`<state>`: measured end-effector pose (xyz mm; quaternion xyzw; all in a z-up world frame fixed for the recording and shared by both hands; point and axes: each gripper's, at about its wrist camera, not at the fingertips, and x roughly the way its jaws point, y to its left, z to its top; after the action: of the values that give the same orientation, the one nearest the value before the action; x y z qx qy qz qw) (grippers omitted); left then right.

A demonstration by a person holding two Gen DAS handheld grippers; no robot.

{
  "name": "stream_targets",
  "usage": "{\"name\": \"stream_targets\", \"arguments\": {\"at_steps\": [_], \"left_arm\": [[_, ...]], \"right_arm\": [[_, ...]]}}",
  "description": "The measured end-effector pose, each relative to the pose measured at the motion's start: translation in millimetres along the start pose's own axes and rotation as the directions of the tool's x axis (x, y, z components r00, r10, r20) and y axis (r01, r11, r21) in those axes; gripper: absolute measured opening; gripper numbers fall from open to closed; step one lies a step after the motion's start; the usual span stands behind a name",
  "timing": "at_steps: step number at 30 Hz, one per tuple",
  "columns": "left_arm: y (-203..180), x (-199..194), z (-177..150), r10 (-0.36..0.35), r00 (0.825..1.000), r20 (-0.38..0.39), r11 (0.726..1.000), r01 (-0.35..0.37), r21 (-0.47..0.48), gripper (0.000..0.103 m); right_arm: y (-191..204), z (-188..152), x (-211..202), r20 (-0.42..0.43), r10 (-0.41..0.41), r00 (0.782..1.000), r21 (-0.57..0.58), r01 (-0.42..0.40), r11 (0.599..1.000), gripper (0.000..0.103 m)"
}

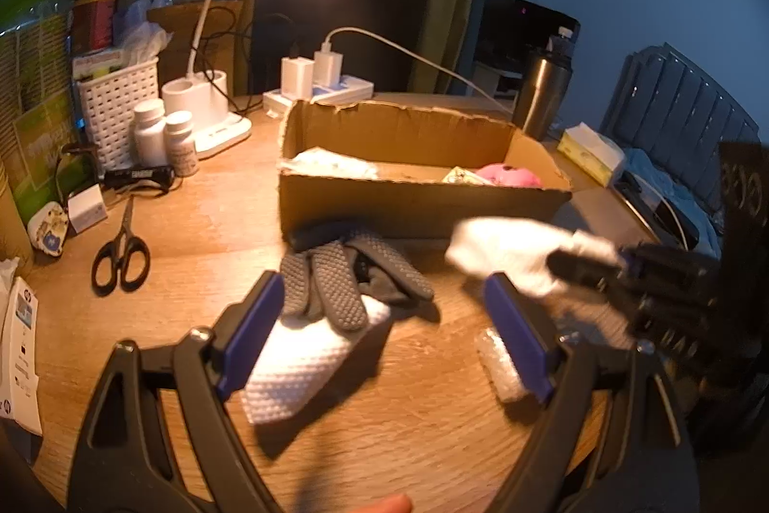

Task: Organize soft objects
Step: 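Grasp the white cloth with the right tool while the left grasps the bubble-wrap bundle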

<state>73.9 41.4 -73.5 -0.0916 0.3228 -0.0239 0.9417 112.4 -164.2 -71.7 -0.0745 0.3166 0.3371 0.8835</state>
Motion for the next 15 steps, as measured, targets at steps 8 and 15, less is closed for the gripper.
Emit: {"name": "stream_targets", "arguments": {"at_steps": [8, 15], "left_arm": [[-16, 6, 0, -0.022, 0.999, -0.024, 0.999, 0.023, 0.031, 0.086], [-44, 25, -7, -0.079, 0.992, -0.099, 0.995, 0.085, 0.058, 0.086]], "right_arm": [[-29, 3, -20, 0.057, -0.049, 0.997, 0.051, 0.047, 0.998, 0.016], [-50, -6, -29, 0.058, -0.082, 0.995, 0.088, 0.077, 0.993, 0.016]]}}
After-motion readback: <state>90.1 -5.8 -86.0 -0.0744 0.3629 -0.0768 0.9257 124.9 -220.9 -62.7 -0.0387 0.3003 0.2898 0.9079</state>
